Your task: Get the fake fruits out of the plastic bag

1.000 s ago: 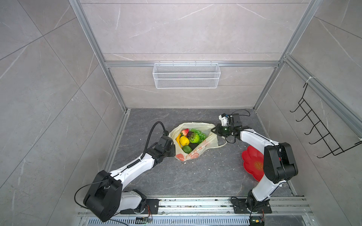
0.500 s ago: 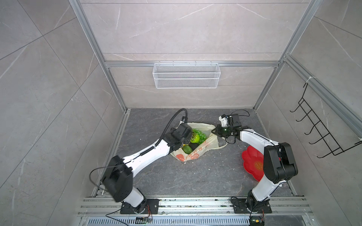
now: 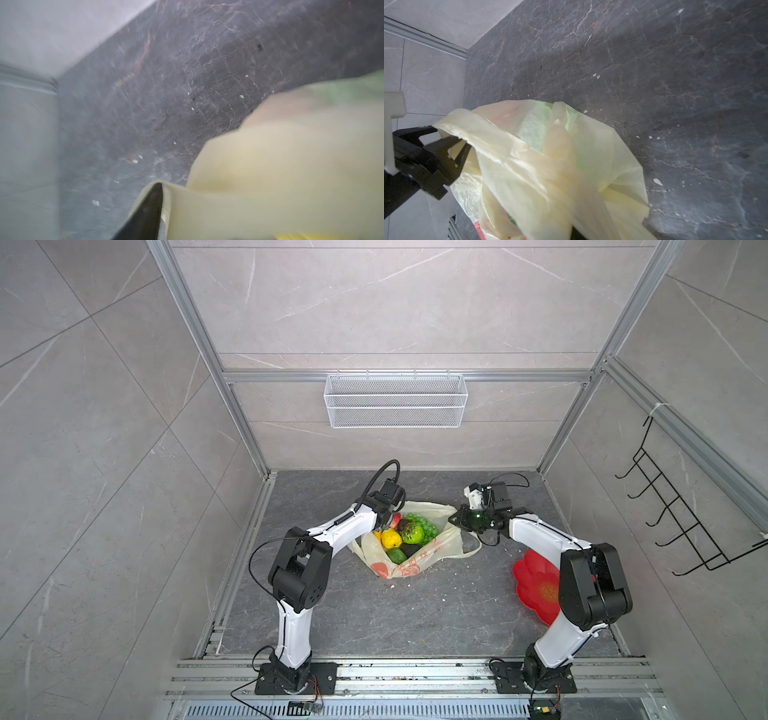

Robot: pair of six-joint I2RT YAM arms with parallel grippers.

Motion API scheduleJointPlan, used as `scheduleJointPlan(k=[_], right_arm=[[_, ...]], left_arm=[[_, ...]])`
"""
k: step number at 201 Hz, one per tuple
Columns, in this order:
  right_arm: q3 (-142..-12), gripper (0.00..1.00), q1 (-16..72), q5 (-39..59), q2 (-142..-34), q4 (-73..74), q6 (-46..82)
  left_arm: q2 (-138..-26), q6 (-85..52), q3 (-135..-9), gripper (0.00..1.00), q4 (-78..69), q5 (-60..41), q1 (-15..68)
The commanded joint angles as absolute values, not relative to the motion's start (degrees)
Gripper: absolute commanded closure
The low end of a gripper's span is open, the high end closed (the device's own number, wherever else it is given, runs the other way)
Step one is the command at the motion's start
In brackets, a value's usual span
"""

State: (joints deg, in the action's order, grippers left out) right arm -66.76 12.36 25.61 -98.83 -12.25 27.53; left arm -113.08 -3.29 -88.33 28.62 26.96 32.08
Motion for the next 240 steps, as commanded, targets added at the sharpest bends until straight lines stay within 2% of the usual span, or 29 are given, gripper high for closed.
scheduleJointPlan(k=[1,13,50,71,97,115,140,168,199,221,240], right_arm=[[-67.34,1.0,12.46,23.2,-97.99,-13.98,25.51],[-67.53,1.0,11.95,22.6,-98.46,-13.76,25.49],[-68.56,1.0,9.21,25.41,-101.35,-11.05,27.85],[-69.9,1.0,9.71,27.81,-103.3,-8.47,29.72],[-74.91,1.0,12.33,25.21,-105.82,-11.39,27.99],[-78.85,0.87,13.35,23.31,-107.89,-13.87,27.02],[-84.58,0.55,13.49,18.55,-109.51,-19.68,25.53],[-84.19,0.34,15.21,9.42,-104.69,-24.48,24.05],[-77.64,0.19,19.81,-2.92,-95.76,-26.68,25.76],[-71.55,0.16,23.39,-7.62,-91.08,-25.0,29.59],[-66.76,0.15,25.32,-5.56,-89.56,-20.98,33.44]], left_arm=[[-112.42,-5.54,-86.68,0.87,27.44,15.41,27.08],[-110.4,-7.18,-83.14,1.0,23.77,10.15,24.15],[-104.69,-16.99,-72.67,1.0,11.84,-6.56,13.78],[-106.0,-17.97,-74.22,1.0,12.61,-10.71,13.59],[-107.37,-21.04,-75.83,1.0,11.35,-16.24,13.72],[-108.16,-21.45,-77.77,1.0,13.23,-15.78,14.38],[-107.97,-22.31,-78.02,1.0,14.77,-14.56,14.47],[-106.33,-22.91,-75.61,1.0,14.59,-14.58,15.47],[-104.92,-23.5,-73.29,1.0,14.85,-12.82,17.22],[-103.91,-23.91,-71.89,1.0,14.54,-11.45,18.23],[-103.12,-24.07,-71.04,1.0,14.24,-10.65,18.77]])
